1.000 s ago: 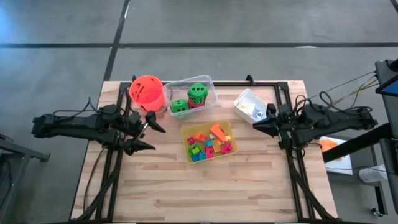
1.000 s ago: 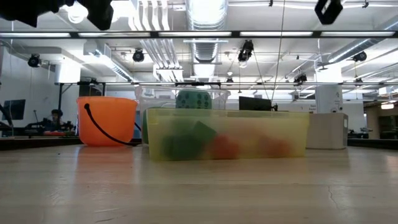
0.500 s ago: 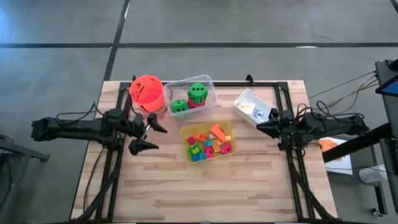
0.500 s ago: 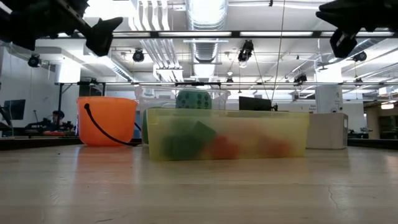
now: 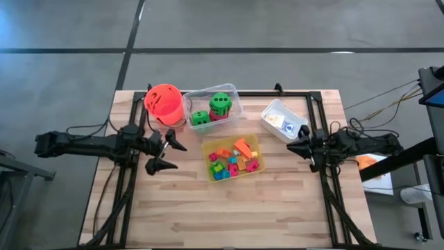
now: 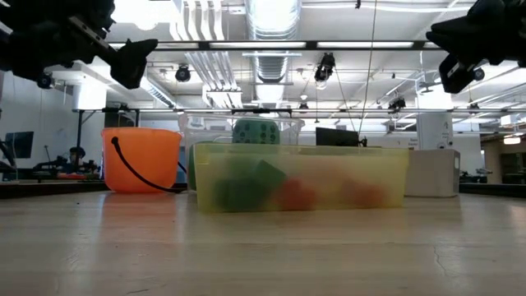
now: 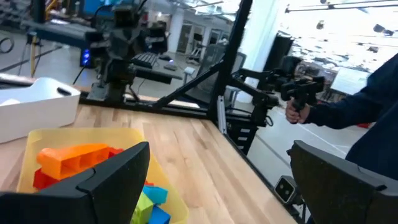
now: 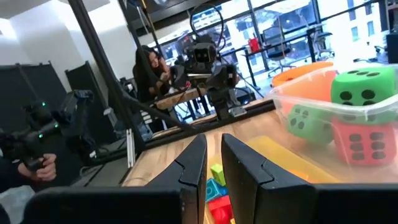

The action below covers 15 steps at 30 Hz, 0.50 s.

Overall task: Pick & Place Toys
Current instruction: Return to Home Position

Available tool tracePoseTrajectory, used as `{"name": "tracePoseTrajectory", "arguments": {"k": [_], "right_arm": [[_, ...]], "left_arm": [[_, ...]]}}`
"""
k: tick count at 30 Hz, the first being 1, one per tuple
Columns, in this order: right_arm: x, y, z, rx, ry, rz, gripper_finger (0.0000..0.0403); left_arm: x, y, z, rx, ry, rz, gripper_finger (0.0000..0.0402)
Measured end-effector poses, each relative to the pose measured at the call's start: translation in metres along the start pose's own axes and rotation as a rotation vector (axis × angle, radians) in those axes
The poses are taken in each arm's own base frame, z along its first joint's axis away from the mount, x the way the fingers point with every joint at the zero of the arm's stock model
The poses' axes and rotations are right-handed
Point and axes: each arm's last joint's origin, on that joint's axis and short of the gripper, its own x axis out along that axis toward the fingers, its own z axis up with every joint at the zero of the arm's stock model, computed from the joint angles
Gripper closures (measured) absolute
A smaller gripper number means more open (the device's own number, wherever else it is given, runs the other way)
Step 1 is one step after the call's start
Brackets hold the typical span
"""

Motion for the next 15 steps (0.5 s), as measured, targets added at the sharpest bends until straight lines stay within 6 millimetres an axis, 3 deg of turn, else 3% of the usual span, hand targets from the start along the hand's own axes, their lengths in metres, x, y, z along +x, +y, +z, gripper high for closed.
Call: {"name": "tracePoseTrajectory", "arguments": {"k": [9, 15], "right_arm": [[0.005, -0.009, -0.025, 0.031, -0.034, 0.018, 0.0358], [0.005, -0.009, -0.026, -0.013, -0.034, 0.017, 0.0358]], "left_arm": [[-0.005, 0.001, -0.022, 0.027, 0.016, -0.068, 0.0027], [-0.010, 0.000, -0.035, -0.040, 0.048, -0.133, 0.0027]]}}
